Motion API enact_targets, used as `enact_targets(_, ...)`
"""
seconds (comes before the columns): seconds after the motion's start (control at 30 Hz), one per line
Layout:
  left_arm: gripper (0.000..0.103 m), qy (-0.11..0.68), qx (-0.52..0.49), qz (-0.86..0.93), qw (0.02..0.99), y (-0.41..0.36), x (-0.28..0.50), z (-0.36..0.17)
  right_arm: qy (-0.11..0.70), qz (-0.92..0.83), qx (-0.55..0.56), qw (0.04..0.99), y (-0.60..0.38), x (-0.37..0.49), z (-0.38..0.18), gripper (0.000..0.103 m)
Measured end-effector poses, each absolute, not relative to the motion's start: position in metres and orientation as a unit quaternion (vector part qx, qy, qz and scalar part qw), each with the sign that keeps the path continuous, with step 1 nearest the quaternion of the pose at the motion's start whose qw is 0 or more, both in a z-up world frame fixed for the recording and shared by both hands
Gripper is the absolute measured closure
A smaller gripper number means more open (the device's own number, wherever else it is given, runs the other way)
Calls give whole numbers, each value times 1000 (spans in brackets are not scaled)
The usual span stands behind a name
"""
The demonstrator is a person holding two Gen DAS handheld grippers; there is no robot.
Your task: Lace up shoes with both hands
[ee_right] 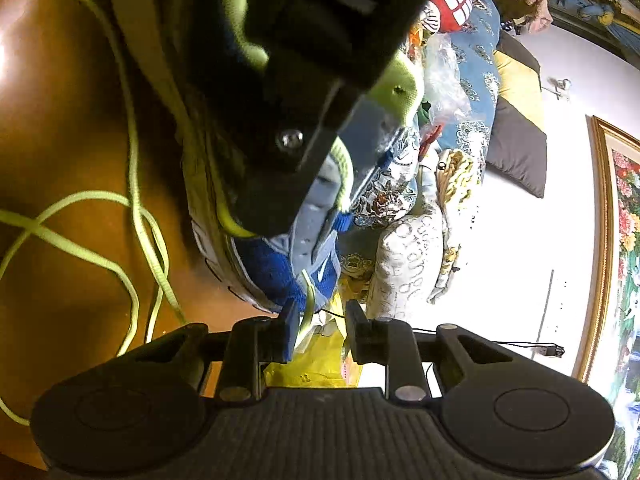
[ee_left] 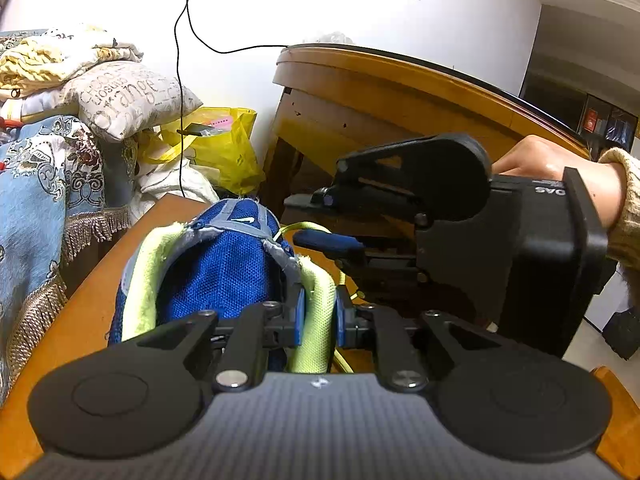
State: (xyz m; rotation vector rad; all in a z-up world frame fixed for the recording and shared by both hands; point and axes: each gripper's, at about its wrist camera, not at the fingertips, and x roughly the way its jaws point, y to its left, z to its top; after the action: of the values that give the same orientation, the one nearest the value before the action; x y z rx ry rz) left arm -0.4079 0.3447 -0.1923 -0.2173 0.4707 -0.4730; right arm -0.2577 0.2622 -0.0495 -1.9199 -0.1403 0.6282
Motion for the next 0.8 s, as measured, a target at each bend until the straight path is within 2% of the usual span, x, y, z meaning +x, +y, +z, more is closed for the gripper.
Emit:
enact_targets(0.03, 86, 231, -107, -232, 939, 345, -408, -192, -55, 264, -806, 527, 264, -259, -54, 84)
enact_targets(0.07, 86, 232, -107, -232, 939, 345, -407, -192, -51, 265, -808, 524, 267, -260, -56, 95)
enact_targets(0.1, 86, 232, -107, -232, 939, 345, -407, -192, -48, 265, -809, 522, 269, -261, -63, 101)
enact_targets(0.2, 86, 232, -105, -233, 939, 344, -407, -192, -39, 265, -812, 518, 272, -262, -77, 101)
enact_targets(0.8, 86, 240, -101, -248, 933, 346, -401, -190, -28, 320, -816, 480, 299, -243, 2, 101)
